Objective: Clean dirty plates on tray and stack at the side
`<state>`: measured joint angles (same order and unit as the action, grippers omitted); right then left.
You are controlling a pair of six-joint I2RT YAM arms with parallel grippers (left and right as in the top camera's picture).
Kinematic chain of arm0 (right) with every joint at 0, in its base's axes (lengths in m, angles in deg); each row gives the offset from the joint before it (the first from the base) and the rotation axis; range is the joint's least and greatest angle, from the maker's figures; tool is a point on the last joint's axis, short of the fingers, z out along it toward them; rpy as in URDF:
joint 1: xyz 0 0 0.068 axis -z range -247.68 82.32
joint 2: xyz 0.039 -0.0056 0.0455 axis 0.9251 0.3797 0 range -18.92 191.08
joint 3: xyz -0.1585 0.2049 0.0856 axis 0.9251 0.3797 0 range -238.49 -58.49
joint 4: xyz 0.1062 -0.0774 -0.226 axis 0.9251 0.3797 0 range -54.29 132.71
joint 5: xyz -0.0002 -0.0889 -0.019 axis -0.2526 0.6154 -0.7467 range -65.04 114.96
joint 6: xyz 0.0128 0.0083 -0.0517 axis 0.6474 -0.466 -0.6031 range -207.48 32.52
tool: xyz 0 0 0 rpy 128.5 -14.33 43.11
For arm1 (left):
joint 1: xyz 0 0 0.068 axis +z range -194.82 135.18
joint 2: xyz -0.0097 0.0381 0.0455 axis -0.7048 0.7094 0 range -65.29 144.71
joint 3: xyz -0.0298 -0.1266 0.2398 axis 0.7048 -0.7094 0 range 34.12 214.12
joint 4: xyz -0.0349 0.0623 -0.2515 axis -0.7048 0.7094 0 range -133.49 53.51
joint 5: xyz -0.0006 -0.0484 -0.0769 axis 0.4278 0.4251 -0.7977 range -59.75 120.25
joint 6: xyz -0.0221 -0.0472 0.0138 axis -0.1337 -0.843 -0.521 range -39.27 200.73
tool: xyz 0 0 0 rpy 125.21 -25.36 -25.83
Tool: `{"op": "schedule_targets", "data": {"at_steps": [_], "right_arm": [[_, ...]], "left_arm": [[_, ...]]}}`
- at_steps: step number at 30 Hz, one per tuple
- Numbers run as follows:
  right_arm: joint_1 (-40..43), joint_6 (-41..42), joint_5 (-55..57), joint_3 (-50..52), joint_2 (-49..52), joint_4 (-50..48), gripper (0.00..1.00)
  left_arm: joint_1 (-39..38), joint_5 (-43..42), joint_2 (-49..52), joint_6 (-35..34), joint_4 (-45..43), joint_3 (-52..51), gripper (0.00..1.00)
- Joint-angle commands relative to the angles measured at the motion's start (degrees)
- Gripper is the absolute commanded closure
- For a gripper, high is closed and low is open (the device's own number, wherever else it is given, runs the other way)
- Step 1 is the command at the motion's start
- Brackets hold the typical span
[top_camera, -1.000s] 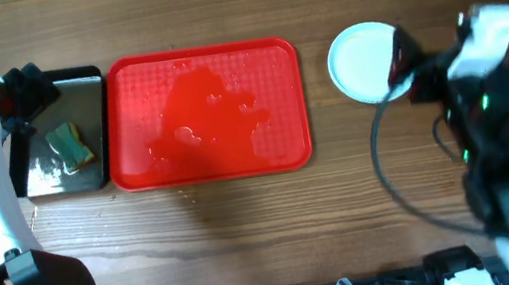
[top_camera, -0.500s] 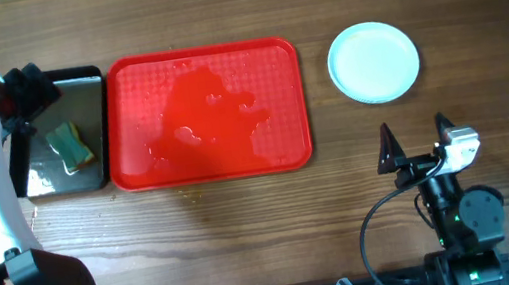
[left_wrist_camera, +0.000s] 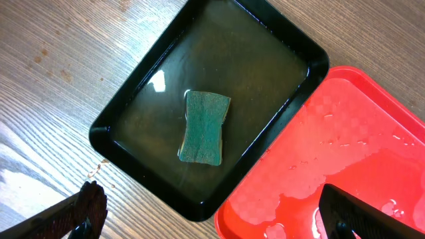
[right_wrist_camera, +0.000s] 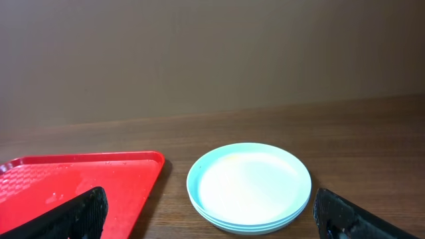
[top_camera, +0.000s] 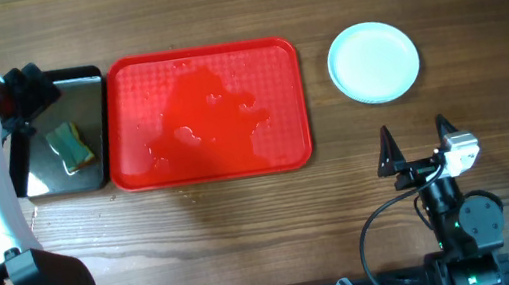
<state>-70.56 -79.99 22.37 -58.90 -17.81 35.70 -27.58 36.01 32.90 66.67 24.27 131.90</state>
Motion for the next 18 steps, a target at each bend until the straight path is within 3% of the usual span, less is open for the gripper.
{"op": "schedule_targets", "data": {"at_steps": [1,8,13,18], "right_arm": [[0.2,-0.9,-0.9,0.1,-0.8,-0.2,0.0],[0.2,-0.9,-0.9,0.1,-0.6,-0.2,0.0],[0.2,-0.9,-0.9,0.1,-0.6,-0.2,0.0],[0.2,-0.9,-0.9,0.1,-0.6,-0.1,0.0]], "left_arm": [[0.3,0.1,0.1,-0.1,0.0,0.3,0.0],[0.3,0.1,0.0,-0.1,0.0,0.3,0.0],[-3.1,0.2,-7.1,0.6,-0.9,0.1,0.0],[-12.4,0.3,-22.4,8.5,-20.4,-12.2,0.0]]}}
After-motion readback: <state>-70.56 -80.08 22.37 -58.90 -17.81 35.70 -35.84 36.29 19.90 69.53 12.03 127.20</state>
